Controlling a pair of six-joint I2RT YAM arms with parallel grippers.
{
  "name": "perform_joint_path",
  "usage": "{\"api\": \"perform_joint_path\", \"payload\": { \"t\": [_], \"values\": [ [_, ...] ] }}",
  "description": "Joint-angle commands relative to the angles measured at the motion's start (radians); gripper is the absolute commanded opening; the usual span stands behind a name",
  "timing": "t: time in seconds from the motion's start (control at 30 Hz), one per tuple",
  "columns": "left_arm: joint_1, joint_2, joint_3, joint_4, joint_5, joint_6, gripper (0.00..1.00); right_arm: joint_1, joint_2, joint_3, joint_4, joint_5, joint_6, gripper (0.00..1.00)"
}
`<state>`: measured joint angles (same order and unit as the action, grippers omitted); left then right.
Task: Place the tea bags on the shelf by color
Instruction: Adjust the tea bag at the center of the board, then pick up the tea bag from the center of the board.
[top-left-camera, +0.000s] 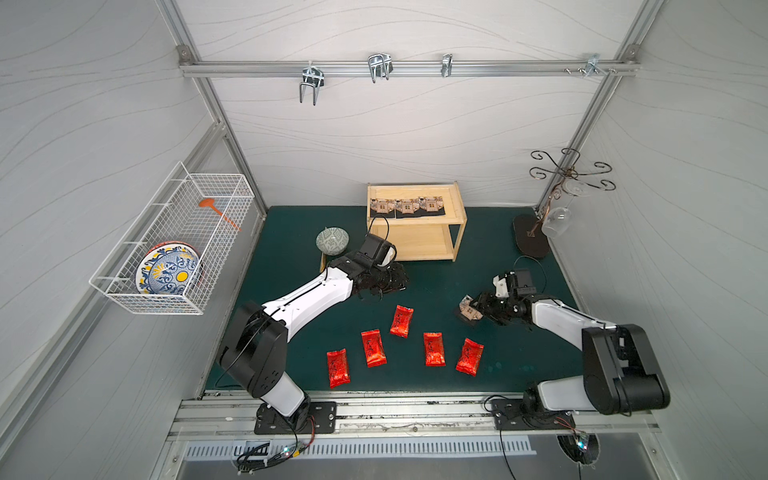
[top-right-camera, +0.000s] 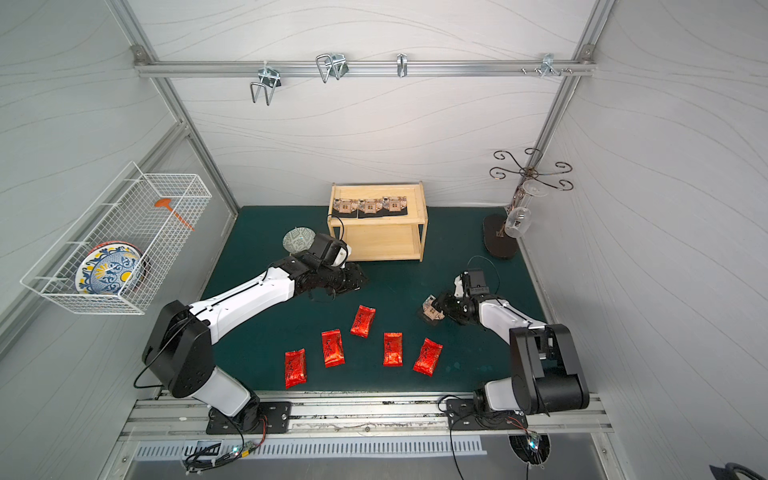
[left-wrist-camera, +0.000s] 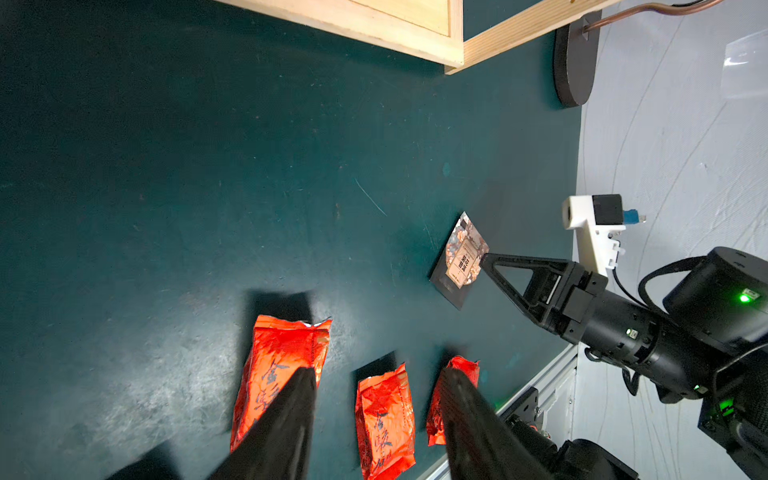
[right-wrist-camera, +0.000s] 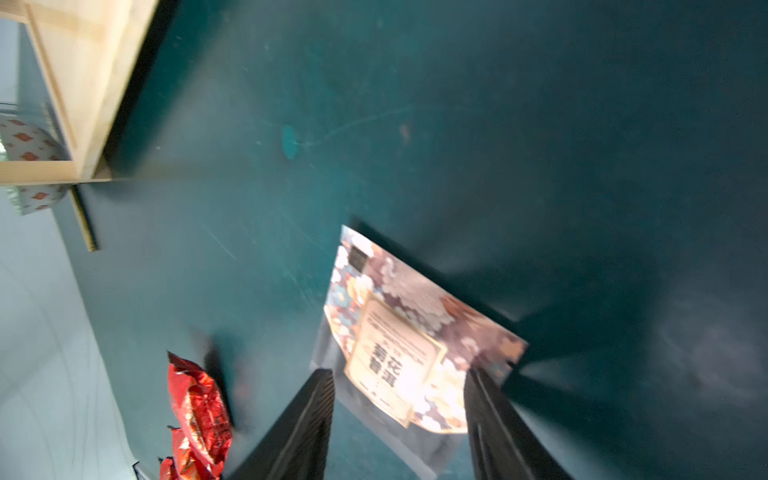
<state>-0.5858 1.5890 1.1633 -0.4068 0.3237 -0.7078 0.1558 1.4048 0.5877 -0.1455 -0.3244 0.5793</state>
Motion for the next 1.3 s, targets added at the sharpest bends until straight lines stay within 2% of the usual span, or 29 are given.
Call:
{"api": "perform_joint_path", "payload": {
  "t": [0.0, 0.07, 0.2, 0.5, 0.6, 0.77, 0.93, 1.1, 1.27],
  "values": [
    [-0.017, 0.024, 0.045, 0.039, 0.025, 0.013, 0.5, 0.012, 0.045, 0.0, 0.07, -0.043, 0.013, 0.53],
    [-0.035, 0.038, 0.057, 0.031, 0.035, 0.028, 0.47, 0.033, 0.059, 0.002, 0.09, -0.048, 0.026, 0.53],
    [-0.085, 0.088, 0.099, 0.004, 0.047, 0.058, 0.46, 0.073, 0.091, 0.015, 0.111, -0.042, 0.033, 0.53],
    [-0.143, 0.202, 0.195, -0.018, 0.093, 0.074, 0.46, 0.084, 0.184, 0.104, 0.165, -0.123, 0.028, 0.51],
    [-0.166, 0.261, 0.258, -0.039, 0.119, 0.088, 0.44, 0.052, 0.114, 0.07, 0.257, -0.209, 0.085, 0.49],
    [-0.214, 0.39, 0.386, -0.082, 0.129, 0.119, 0.4, -0.003, -0.013, 0.018, 0.215, -0.206, 0.083, 0.48],
    [-0.233, 0.526, 0.502, -0.1, 0.166, 0.122, 0.38, -0.103, 0.0, -0.059, 0.259, -0.285, 0.111, 0.45],
    [-0.234, 0.603, 0.559, -0.107, 0.17, 0.119, 0.37, -0.125, 0.017, -0.075, 0.27, -0.308, 0.112, 0.44],
    [-0.23, 0.634, 0.558, -0.106, 0.145, 0.126, 0.37, -0.126, 0.03, -0.08, 0.275, -0.315, 0.111, 0.44]
  ]
}}
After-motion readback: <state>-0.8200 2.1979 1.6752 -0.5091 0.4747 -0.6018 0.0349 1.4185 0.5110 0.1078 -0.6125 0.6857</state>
